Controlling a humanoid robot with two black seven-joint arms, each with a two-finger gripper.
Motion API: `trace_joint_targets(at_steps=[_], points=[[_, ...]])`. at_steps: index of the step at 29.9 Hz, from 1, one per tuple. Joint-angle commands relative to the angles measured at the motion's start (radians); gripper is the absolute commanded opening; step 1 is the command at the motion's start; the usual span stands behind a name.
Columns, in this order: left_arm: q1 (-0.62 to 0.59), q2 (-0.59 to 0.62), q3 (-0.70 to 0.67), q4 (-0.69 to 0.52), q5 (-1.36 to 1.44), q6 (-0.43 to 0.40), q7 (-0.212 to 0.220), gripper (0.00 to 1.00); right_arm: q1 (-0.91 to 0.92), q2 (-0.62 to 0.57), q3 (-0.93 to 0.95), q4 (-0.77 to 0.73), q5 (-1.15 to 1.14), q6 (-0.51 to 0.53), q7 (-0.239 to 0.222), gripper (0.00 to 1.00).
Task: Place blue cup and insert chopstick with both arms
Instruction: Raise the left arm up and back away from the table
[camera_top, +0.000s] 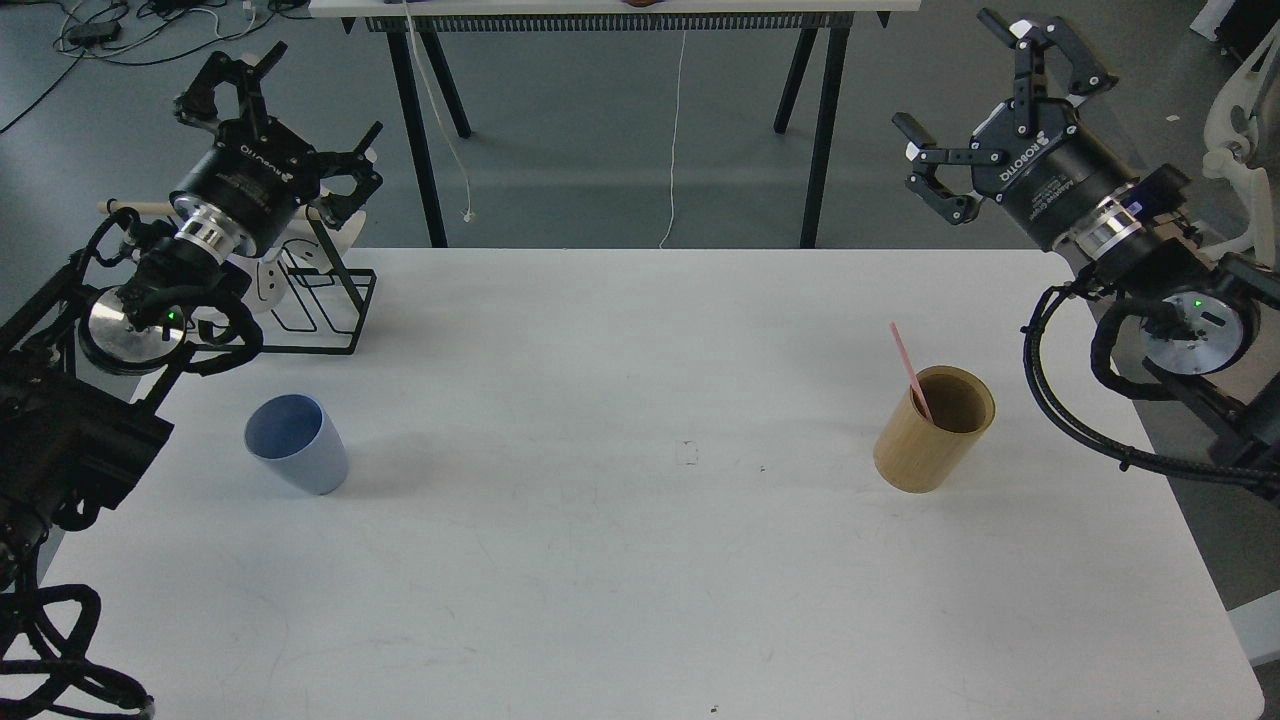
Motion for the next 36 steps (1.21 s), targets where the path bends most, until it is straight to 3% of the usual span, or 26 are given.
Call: trace_joint_targets(at_steps=[1, 6, 14, 21, 26, 31, 34, 36], points=[[0.003, -0.01, -0.001, 0.0, -0.005, 0.0, -0.008, 1.0, -0.009, 0.01, 0.061, -0.003, 0.018, 0.0, 0.007, 0.99], [0.002, -0.013, 0.0, 0.002, -0.005, 0.0, -0.083, 1.0, -0.021, 0.016, 0.102, -0.01, 0.016, 0.0, 0.009, 0.99], [-0.015, -0.016, -0.013, 0.017, -0.007, 0.0, -0.11, 1.0, -0.011, 0.04, 0.097, -0.009, 0.011, 0.0, 0.009, 0.99], [-0.017, -0.016, -0.072, 0.005, -0.004, 0.0, -0.33, 1.0, 0.0, 0.074, 0.098, -0.007, 0.011, 0.0, 0.007, 0.99], [-0.092, 0.007, -0.05, -0.021, 0.01, 0.0, -0.302, 1.0, 0.003, 0.074, 0.1, -0.009, 0.011, 0.0, 0.006, 0.99], [-0.205, 0.151, 0.07, -0.043, 0.157, 0.0, -0.306, 1.0, 0.041, 0.074, 0.086, -0.009, -0.002, 0.0, 0.001, 0.99], [-0.273, 0.272, 0.222, -0.179, 0.212, 0.0, -0.309, 1.0, 0.058, 0.072, 0.089, -0.012, -0.002, 0.0, 0.003, 0.99], [-0.319, 0.393, 0.345, -0.306, 0.267, 0.0, -0.333, 1.0, 0.066, 0.072, 0.089, -0.015, -0.002, 0.0, 0.003, 0.99]])
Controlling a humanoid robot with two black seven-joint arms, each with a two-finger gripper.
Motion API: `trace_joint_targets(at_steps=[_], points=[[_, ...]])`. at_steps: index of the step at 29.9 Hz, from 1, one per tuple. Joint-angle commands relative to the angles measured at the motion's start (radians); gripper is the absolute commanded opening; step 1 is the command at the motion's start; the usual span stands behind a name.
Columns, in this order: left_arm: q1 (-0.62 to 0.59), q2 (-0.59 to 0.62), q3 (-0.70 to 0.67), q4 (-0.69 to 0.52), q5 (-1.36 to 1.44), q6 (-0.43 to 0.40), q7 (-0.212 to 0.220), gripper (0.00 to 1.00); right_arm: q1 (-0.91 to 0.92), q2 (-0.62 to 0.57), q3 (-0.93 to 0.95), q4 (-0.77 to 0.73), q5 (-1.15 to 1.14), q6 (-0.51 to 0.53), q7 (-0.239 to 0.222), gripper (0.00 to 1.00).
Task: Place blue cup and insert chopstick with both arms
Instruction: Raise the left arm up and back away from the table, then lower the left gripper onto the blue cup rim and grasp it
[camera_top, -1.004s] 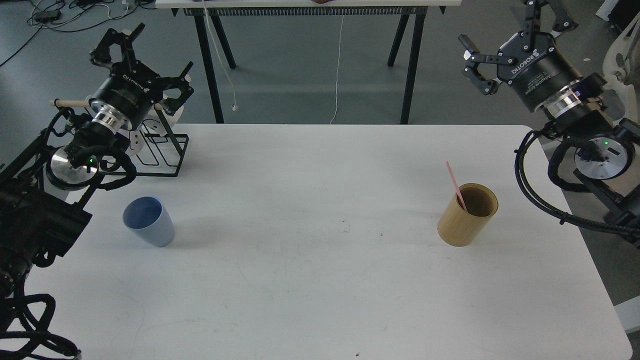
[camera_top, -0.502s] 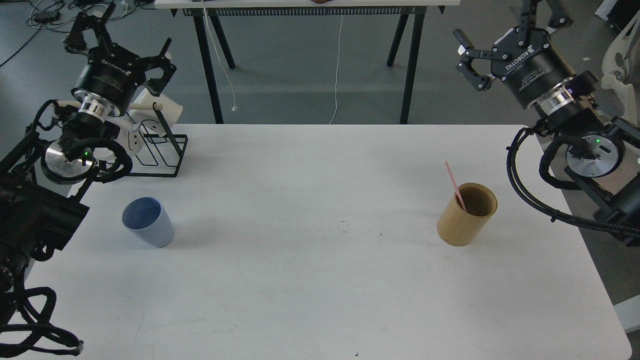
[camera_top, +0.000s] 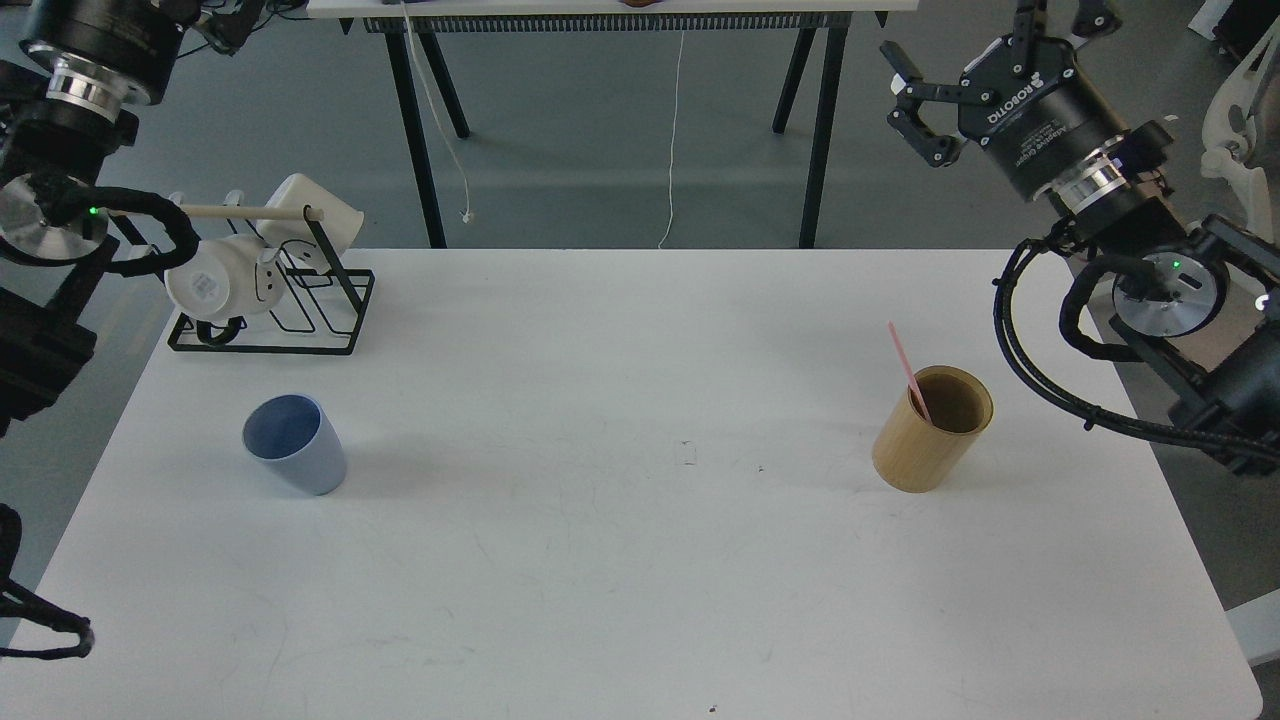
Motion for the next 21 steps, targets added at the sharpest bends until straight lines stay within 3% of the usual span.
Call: trace_joint_targets(at_steps=[1, 6, 10, 14, 21], points=[[-0.093, 0.195, 0.212, -0.21, 0.096, 0.0, -0.04, 1.0, 0.012, -0.001, 0.001, -0.005, 0.0, 0.0, 0.001, 0.99], [-0.26, 0.39, 0.534, -0.489, 0.243, 0.0, -0.132, 1.0, 0.011, 0.0, 0.0, -0.029, 0.0, 0.0, 0.001, 0.99], [-0.291, 0.496, 0.637, -0.583, 0.309, 0.0, -0.205, 1.0, 0.008, 0.0, 0.0, -0.029, 0.0, 0.0, 0.001, 0.99], [-0.285, 0.528, 0.666, -0.583, 0.545, 0.0, -0.205, 1.0, 0.008, 0.0, 0.0, -0.028, 0.0, 0.0, 0.003, 0.99], [-0.225, 0.545, 0.743, -0.588, 1.253, 0.0, -0.205, 0.99, 0.006, 0.0, 0.0, -0.022, 0.0, 0.0, 0.003, 0.99]])
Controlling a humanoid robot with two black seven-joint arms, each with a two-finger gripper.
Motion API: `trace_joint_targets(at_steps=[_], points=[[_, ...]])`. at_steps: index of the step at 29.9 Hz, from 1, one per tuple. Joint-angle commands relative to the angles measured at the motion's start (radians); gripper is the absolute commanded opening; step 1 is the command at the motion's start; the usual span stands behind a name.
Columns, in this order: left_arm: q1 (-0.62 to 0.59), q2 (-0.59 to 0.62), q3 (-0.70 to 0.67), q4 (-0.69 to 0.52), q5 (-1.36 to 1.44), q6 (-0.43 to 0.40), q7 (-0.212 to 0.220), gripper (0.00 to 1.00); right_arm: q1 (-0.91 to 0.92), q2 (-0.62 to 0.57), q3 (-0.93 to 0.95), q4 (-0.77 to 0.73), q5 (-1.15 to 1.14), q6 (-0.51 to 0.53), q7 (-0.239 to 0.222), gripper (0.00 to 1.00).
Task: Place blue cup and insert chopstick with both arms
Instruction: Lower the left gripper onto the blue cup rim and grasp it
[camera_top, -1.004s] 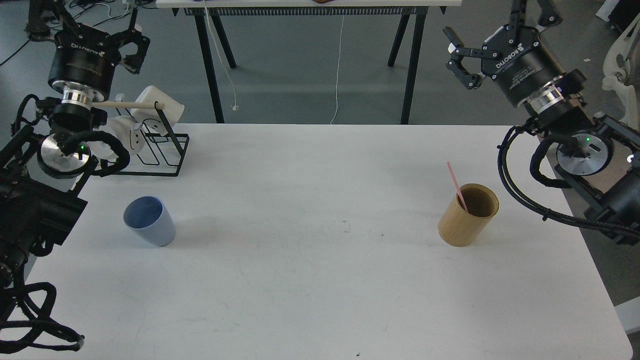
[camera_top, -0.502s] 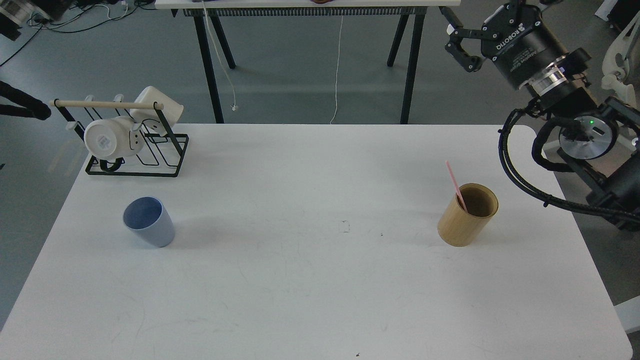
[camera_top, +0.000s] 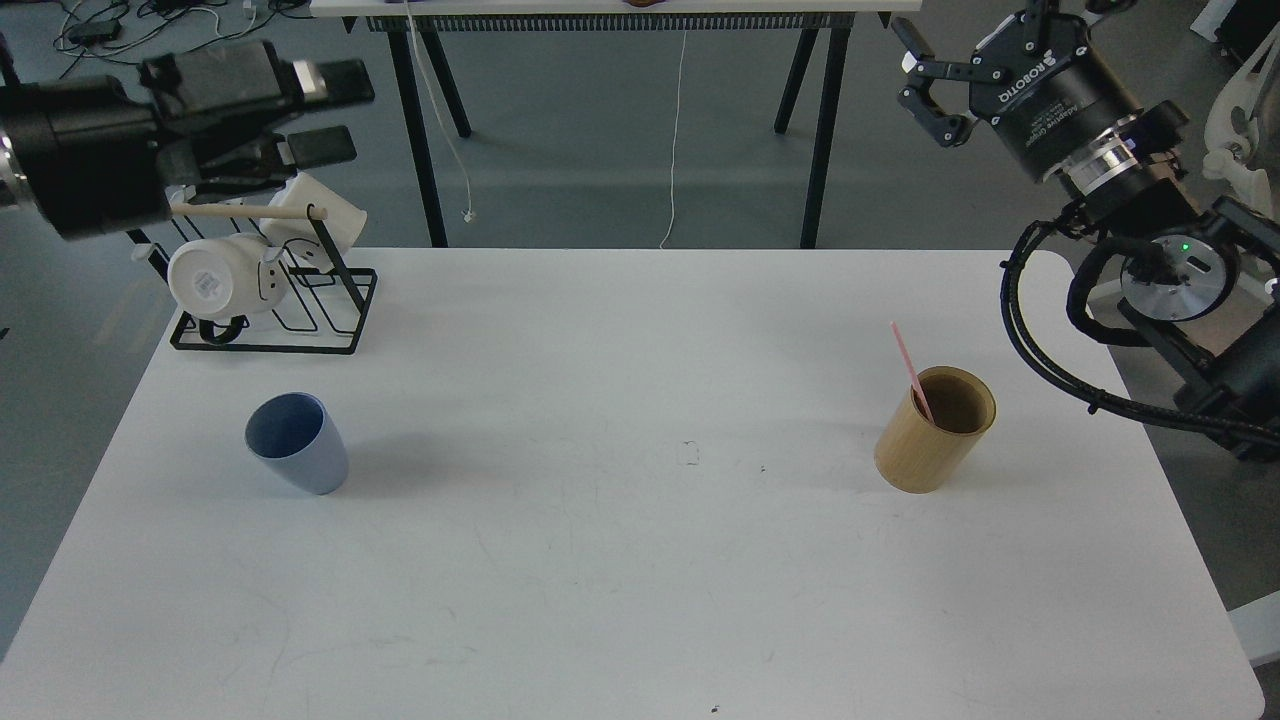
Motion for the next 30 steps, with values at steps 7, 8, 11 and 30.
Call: trace_joint_targets(at_steps=[7, 8, 11, 30], points=[[0.054, 0.005, 0.227, 0.012, 0.445, 0.116, 0.001, 0.92, -0.005, 0.001, 0.0, 0.008, 0.0, 0.0, 0.0, 0.99], [0.057, 0.004, 0.227, 0.022, 0.487, 0.119, 0.001, 0.92, -0.005, -0.001, -0.002, 0.009, 0.0, 0.0, 0.0, 0.99], [0.06, -0.004, 0.228, 0.085, 0.57, 0.123, 0.001, 0.93, -0.007, 0.001, -0.002, 0.009, 0.0, 0.0, 0.0, 0.99], [0.128, -0.28, 0.236, 0.456, 0.713, 0.074, 0.001, 0.99, -0.01, 0.002, -0.003, 0.009, -0.001, 0.0, 0.0, 0.99]])
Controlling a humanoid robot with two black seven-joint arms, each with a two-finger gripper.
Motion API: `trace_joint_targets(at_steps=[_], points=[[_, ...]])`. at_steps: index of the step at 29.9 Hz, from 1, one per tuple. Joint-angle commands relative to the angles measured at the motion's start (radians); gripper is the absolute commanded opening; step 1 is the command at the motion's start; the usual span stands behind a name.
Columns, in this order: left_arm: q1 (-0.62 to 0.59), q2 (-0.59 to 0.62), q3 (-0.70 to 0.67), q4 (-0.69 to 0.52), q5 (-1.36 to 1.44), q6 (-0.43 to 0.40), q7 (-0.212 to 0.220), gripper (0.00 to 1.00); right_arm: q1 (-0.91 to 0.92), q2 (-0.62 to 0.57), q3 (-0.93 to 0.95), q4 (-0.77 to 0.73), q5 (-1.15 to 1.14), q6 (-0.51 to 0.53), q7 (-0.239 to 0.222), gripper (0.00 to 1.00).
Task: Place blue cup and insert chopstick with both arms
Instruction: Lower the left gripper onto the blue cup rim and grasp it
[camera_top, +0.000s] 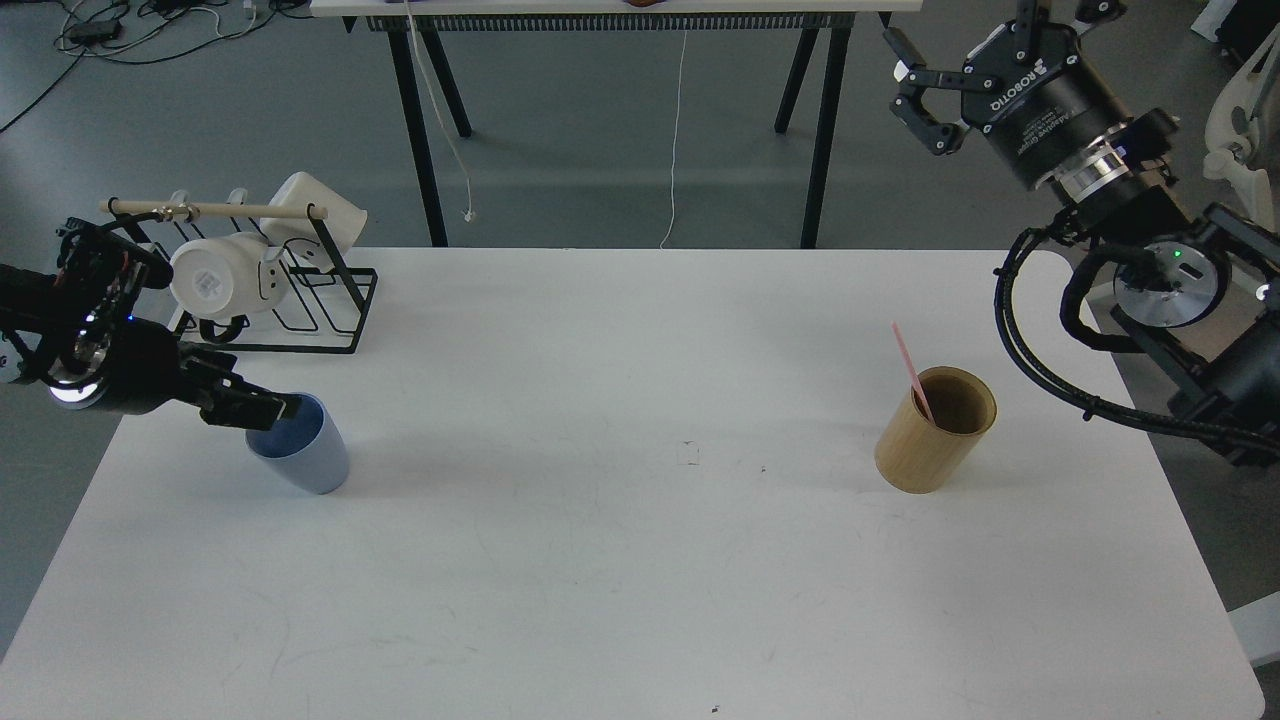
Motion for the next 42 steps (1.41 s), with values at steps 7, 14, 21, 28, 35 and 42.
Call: trace_joint_targets(at_steps=[7, 14, 21, 28, 35, 42], points=[[0.042, -0.072, 0.0, 0.091, 0.001, -0.004, 0.0, 0.99, -0.001, -0.002, -0.004, 0.003, -0.001, 0.0, 0.001, 0.99], [0.059, -0.122, -0.001, 0.187, 0.001, -0.001, 0.0, 0.83, -0.007, -0.008, -0.004, 0.006, -0.001, 0.0, 0.0, 0.99], [0.08, -0.145, -0.003, 0.244, 0.001, 0.001, 0.0, 0.72, -0.01, -0.014, -0.004, 0.006, -0.001, 0.0, 0.001, 0.99], [0.097, -0.145, -0.004, 0.243, 0.001, 0.001, 0.0, 0.68, -0.01, -0.012, -0.004, 0.006, -0.001, 0.0, 0.001, 0.99], [0.105, -0.147, -0.003, 0.244, 0.001, 0.007, 0.0, 0.55, -0.021, -0.012, -0.004, 0.006, -0.001, 0.0, 0.001, 0.99], [0.111, -0.144, -0.003, 0.246, 0.003, 0.012, 0.0, 0.3, -0.025, -0.014, -0.003, 0.006, -0.001, 0.0, 0.001, 0.99]])
